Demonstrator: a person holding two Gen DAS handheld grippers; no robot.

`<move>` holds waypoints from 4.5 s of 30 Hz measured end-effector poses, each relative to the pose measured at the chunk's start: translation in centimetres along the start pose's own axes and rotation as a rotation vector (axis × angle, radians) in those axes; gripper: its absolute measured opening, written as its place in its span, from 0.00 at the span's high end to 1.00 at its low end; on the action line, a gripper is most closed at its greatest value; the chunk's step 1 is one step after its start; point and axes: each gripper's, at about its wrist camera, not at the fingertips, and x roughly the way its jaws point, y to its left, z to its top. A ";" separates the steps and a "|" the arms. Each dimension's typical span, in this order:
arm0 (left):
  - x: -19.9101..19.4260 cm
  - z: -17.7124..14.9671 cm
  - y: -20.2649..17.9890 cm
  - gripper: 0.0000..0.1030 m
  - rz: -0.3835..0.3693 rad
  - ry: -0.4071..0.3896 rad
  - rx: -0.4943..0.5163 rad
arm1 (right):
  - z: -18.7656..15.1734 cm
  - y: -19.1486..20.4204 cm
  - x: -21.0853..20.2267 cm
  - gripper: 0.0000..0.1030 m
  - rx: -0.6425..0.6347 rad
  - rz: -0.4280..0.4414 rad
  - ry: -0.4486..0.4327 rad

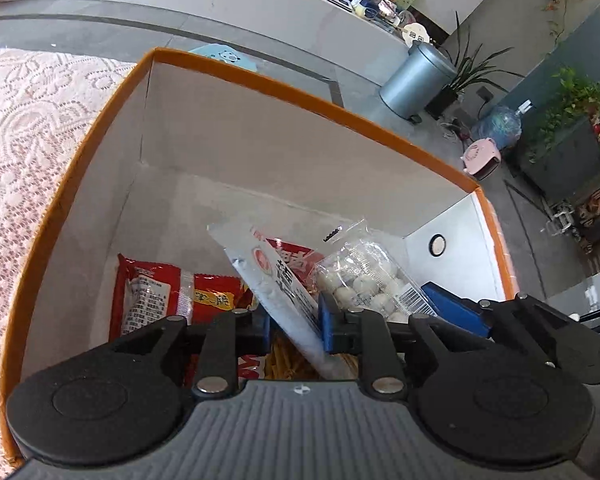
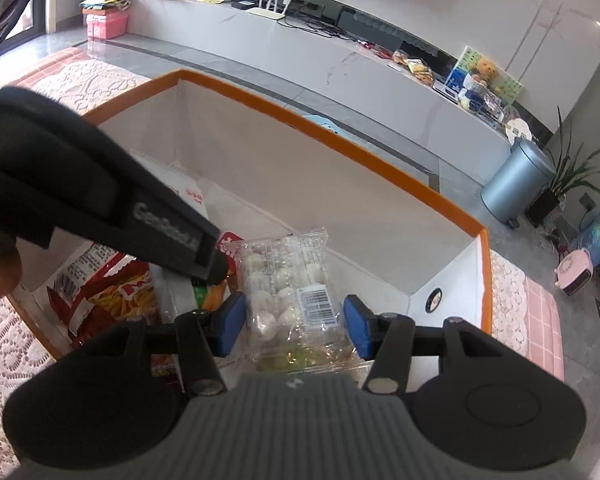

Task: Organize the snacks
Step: 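Open both grippers to drop the packets into the box, then move both tools back down toward the last two snacks on the bed, then grasp the dark yellow-printed snack bag with the left gripper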

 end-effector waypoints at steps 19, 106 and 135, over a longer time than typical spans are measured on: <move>-3.0 0.4 -1.0 0.20 0.084 -0.057 0.018 | 0.4 0.1 -0.1 0.40 0.000 0.014 0.009; -5.1 -17.3 -1.4 0.25 -0.045 -0.208 0.347 | -18.5 5.6 -9.3 0.39 0.371 -0.064 -0.138; -1.6 -16.0 -3.2 0.49 0.053 -0.139 0.554 | -19.1 5.4 -7.3 0.38 0.383 -0.081 -0.088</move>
